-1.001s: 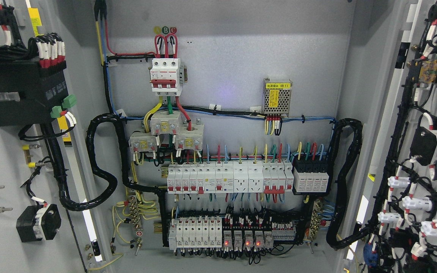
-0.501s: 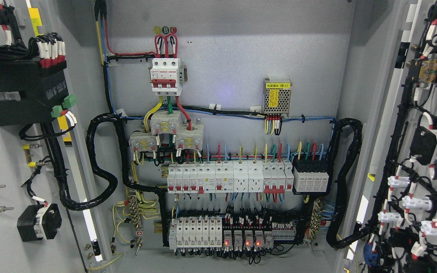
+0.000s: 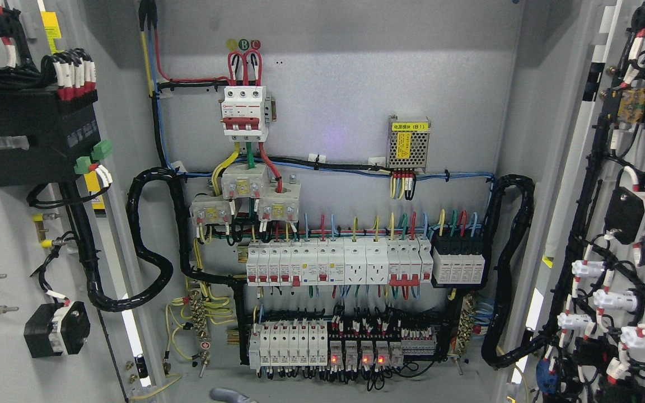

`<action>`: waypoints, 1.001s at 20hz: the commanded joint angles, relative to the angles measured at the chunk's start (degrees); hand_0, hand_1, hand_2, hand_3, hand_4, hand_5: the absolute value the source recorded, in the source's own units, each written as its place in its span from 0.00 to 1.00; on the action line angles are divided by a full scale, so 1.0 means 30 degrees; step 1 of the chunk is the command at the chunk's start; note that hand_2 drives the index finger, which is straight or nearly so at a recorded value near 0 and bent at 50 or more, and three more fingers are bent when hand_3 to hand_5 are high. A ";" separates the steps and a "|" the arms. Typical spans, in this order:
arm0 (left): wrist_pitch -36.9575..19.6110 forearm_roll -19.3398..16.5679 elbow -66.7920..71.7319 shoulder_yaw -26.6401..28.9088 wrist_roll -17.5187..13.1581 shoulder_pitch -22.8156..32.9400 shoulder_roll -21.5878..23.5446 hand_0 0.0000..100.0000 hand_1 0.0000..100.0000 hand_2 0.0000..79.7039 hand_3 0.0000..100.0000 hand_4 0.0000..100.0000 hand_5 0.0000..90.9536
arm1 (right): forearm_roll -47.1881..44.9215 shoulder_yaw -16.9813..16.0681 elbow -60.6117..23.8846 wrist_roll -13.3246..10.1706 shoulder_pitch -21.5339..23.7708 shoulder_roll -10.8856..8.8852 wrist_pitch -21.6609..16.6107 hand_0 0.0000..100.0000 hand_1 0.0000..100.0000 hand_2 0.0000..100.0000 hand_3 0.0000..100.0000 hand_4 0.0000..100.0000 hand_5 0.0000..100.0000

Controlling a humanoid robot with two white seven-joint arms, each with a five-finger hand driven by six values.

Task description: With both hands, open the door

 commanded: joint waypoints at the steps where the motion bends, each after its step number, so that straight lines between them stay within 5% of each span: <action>1: -0.0359 0.0044 -1.2660 0.0083 -0.1144 0.2999 0.0428 0.12 0.56 0.00 0.00 0.00 0.00 | 0.1598 -0.3719 -0.2900 -0.0676 0.4712 -0.1517 -0.2932 0.00 0.50 0.04 0.00 0.00 0.00; 5: -0.2113 -0.0043 -1.7876 -0.0179 -0.2728 0.4461 0.0661 0.12 0.56 0.00 0.00 0.00 0.00 | 0.1539 -0.4546 -0.3571 -0.0676 0.7030 -0.2250 -0.5338 0.00 0.50 0.04 0.00 0.00 0.00; 8: -0.2586 -0.0073 -2.1654 -0.0384 -0.2877 0.5751 0.0837 0.12 0.56 0.00 0.00 0.00 0.00 | 0.1510 -0.4604 -0.4072 -0.0676 0.8290 -0.2426 -0.6628 0.00 0.50 0.04 0.00 0.00 0.00; 11: -0.2557 -0.0043 -2.6050 -0.1317 -0.2877 0.6983 0.1481 0.12 0.56 0.00 0.00 0.00 0.00 | 0.1394 -0.5975 -0.4160 -0.0646 0.9464 -0.3273 -0.8386 0.00 0.50 0.04 0.00 0.00 0.00; 15: -0.2703 -0.0073 -2.9982 -0.1967 -0.2877 0.7747 0.1921 0.12 0.56 0.00 0.00 0.00 0.00 | 0.1188 -0.7036 -0.5098 -0.0617 0.9700 -0.3510 -0.8595 0.00 0.50 0.04 0.00 0.00 0.00; 20: -0.5133 -0.0014 -3.2592 -0.1762 -0.2877 0.7893 0.2448 0.12 0.56 0.00 0.00 0.00 0.00 | 0.1159 -0.7563 -0.5157 -0.0646 0.9700 -0.3597 -0.9182 0.00 0.50 0.04 0.00 0.00 0.00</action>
